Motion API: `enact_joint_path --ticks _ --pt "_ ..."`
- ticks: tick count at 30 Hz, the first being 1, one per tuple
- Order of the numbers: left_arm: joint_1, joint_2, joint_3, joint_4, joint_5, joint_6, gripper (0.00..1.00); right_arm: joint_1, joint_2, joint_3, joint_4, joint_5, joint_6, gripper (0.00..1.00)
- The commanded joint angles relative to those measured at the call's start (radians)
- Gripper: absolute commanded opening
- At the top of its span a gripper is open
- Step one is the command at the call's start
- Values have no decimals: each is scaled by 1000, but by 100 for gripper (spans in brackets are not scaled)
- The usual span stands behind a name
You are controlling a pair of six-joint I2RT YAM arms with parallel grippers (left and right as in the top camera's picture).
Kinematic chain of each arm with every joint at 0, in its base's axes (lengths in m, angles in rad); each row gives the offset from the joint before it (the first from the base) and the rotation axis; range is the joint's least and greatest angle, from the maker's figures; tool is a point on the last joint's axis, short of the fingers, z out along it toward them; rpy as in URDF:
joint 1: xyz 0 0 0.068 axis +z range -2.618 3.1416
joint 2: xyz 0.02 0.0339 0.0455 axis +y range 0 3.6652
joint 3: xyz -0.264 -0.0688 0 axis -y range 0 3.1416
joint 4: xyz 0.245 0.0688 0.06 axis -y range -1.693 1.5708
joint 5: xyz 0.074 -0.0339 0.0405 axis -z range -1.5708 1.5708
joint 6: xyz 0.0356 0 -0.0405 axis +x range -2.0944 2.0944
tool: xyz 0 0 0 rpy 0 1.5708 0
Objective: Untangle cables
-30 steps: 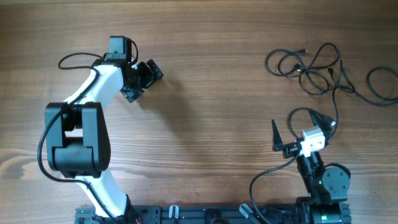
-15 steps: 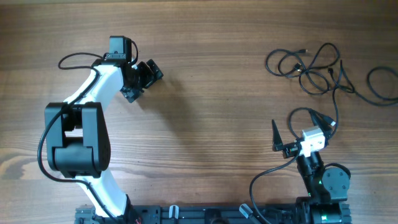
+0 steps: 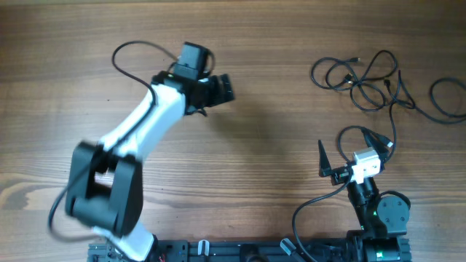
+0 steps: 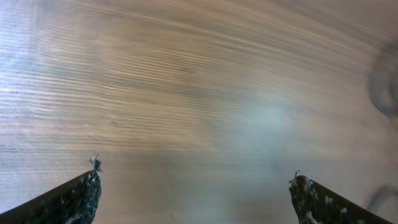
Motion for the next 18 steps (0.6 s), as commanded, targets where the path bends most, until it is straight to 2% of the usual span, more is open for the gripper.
enact_joint_path --ticks 1,5,8,11,15,18 --pt "-71 -163 1 -48 -179 157 100 4 -10 -1 2 21 -2 100" --pt "-112 -275 1 -130 -329 200 100 4 -10 -1 2 21 -2 100" --pt "-106 -332 -14 -182 -344 201 100 4 -10 -1 2 21 -2 100" --pt "-94 -396 -91 -166 -343 199 100 4 -10 -1 2 21 -2 100" --pt "-73 -481 -312 29 -341 192 100 4 -10 -1 2 21 -2 100" --pt "-52 -525 -498 294 -339 192 100 4 -10 -1 2 21 -2 100"
